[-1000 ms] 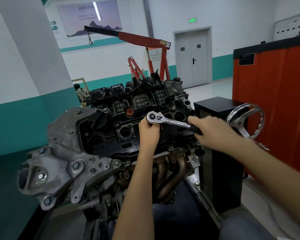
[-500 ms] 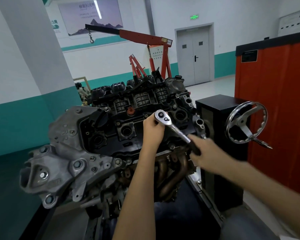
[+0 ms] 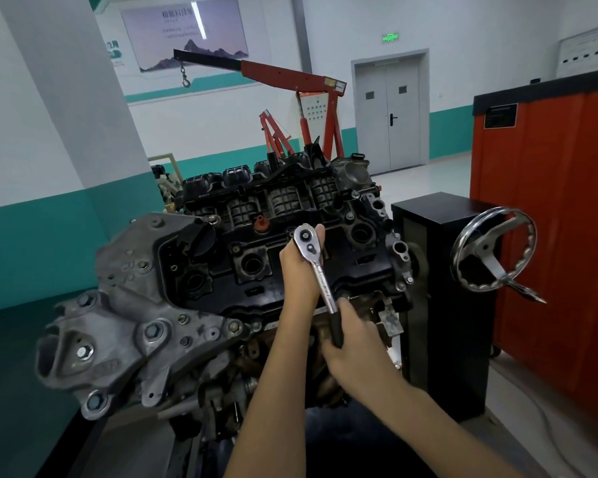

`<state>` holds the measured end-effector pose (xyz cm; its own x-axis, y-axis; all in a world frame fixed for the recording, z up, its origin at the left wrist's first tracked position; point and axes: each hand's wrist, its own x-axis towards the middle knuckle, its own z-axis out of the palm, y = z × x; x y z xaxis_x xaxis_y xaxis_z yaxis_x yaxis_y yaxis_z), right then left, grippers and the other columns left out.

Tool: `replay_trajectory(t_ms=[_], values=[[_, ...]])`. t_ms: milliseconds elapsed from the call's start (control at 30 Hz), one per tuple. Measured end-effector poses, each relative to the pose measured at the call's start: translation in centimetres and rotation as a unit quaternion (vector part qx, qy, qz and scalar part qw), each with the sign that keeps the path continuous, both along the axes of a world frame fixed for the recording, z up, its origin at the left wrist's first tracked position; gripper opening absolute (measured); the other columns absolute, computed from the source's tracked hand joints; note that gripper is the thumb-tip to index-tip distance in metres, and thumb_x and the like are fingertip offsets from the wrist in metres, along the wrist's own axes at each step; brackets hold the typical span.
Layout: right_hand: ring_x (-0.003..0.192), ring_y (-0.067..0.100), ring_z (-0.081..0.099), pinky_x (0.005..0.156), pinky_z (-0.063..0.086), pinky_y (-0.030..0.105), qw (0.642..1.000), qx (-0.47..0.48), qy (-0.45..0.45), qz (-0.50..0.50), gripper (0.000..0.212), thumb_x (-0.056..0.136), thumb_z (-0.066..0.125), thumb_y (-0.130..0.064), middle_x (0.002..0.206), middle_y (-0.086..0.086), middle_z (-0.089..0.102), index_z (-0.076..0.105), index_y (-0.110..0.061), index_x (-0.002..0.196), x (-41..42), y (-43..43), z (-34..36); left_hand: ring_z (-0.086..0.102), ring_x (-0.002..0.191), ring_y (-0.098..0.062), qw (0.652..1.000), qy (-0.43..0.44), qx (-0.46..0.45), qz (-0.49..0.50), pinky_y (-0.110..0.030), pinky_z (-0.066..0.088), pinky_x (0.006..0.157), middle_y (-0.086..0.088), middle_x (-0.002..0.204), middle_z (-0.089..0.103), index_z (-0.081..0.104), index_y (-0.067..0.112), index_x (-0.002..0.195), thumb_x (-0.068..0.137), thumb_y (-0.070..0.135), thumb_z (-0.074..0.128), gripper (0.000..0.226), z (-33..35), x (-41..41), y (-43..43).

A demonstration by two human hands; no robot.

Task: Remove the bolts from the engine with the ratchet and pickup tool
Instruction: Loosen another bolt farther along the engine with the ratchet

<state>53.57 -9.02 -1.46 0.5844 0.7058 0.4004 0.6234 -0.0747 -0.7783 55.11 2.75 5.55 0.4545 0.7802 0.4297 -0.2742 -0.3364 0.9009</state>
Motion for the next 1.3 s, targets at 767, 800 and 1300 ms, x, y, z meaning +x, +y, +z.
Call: replay_trajectory(t_ms=[767,800,1300], values=[[0.054,0.001,0.053,0.046,0.039,0.011,0.994,0.081,0.075,-0.026,0.028,0.081,0.056,-0.001,0.063,-0.002,0.047,0.049,-0.019,0.100,-1.1,0.8,-0.9,0.027,0.047,-0.002,0.995,-0.024,0.073,-0.066,-0.009,0.029,0.053,0.011,0.057,0.026,0.029,0.018,0.062,0.097,0.001,0.052,0.045,0.5,-0.2,-0.6],[0.054,0.004,0.051,0.047,0.038,0.012,0.995,0.068,0.069,-0.024,0.029,0.081,0.056,-0.002,0.064,-0.003,0.047,0.049,-0.020,0.103,-0.9,0.8,-0.8,0.030,0.046,-0.001,0.995,-0.020,0.072,-0.066,-0.006,0.031,0.053,0.010,0.057,0.028,0.031,0.016,0.062,0.097,0.001,0.051,0.043,0.5,-0.3,-0.3],[0.056,0.015,0.051,0.048,0.037,0.024,0.952,-0.120,-0.266,-0.090,0.024,0.084,0.058,-0.015,0.068,-0.004,0.053,0.043,-0.028,0.096,7.7,-4.4,4.4,0.025,0.056,-0.008,0.989,0.029,0.125,-0.067,-0.021,0.026,0.055,0.013,0.054,0.029,0.028,0.018,0.061,0.098,0.012,0.054,0.046,0.4,-1.1,0.3]])
